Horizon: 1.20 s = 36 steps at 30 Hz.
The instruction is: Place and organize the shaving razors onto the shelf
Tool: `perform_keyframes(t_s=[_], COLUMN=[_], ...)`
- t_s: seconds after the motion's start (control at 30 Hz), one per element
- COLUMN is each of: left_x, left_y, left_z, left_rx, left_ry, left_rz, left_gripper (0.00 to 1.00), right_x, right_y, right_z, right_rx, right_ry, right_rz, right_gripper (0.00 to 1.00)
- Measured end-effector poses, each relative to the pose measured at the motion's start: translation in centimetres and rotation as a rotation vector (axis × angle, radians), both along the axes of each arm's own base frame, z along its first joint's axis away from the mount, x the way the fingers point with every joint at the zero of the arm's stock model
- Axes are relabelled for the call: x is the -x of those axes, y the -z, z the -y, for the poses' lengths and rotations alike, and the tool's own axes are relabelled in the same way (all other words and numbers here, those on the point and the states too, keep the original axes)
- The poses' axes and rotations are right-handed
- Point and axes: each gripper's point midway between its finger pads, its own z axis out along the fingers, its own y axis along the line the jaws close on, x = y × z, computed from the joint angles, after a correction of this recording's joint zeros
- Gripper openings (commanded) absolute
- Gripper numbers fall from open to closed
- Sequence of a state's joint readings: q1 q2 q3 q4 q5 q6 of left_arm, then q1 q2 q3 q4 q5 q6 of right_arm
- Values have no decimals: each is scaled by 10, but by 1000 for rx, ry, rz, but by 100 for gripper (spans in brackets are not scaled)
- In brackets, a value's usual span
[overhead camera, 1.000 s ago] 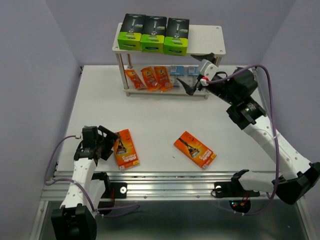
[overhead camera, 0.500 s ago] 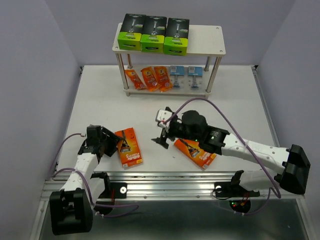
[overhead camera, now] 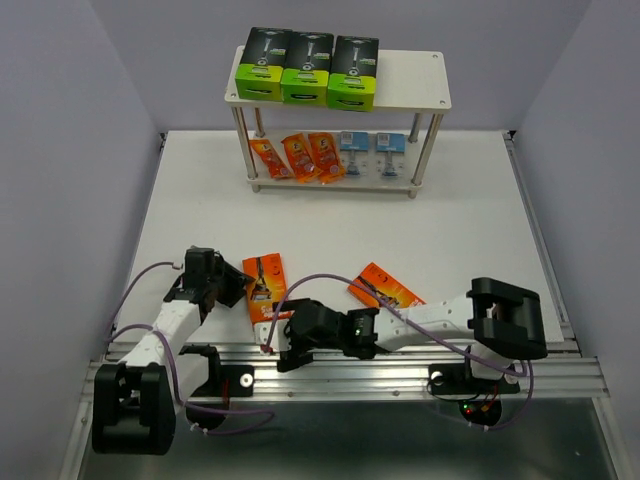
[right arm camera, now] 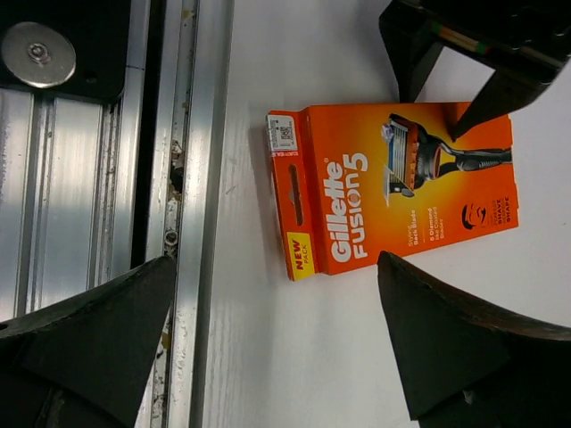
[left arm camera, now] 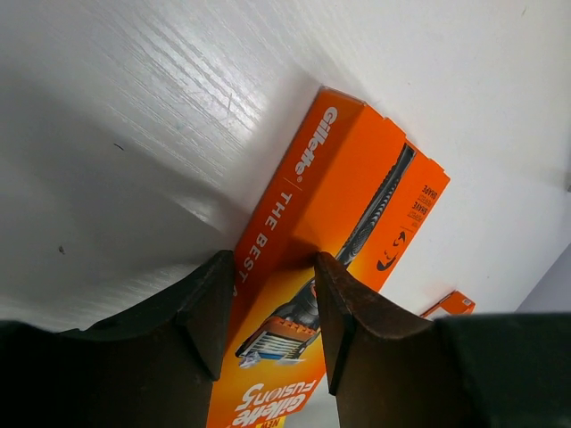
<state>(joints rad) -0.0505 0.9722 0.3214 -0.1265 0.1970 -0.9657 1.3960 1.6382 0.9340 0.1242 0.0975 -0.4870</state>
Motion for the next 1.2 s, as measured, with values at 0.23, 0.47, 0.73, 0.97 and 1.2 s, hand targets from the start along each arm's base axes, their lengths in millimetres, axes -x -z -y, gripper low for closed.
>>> perform_keyframes(t_s=[0.23,0.47,0.73,0.97,1.2], left_x=[-3,-3,-1,0,1], left_y=[-7,-6,-4,-3,-7], left_z=[0,-2,-3,-4,-3], left_rx=[-1,-6,-17,-20,-9], left_ry=[-16,-22,-27,-32,-44], left_rz=[28,27,19,8,16], left_gripper=[51,51,51,51,51], right_x=[-6,-12,-9,-11,-14], right_y=[52,63,61,57,52], right_z=[-8,-21,-28,-30,-42], right_rx=[102,68,36,16,-18], right_ry=[34,54,46,63,85], right_rz=[117,171,164,162,175], right_gripper=[86,67,69,72,75])
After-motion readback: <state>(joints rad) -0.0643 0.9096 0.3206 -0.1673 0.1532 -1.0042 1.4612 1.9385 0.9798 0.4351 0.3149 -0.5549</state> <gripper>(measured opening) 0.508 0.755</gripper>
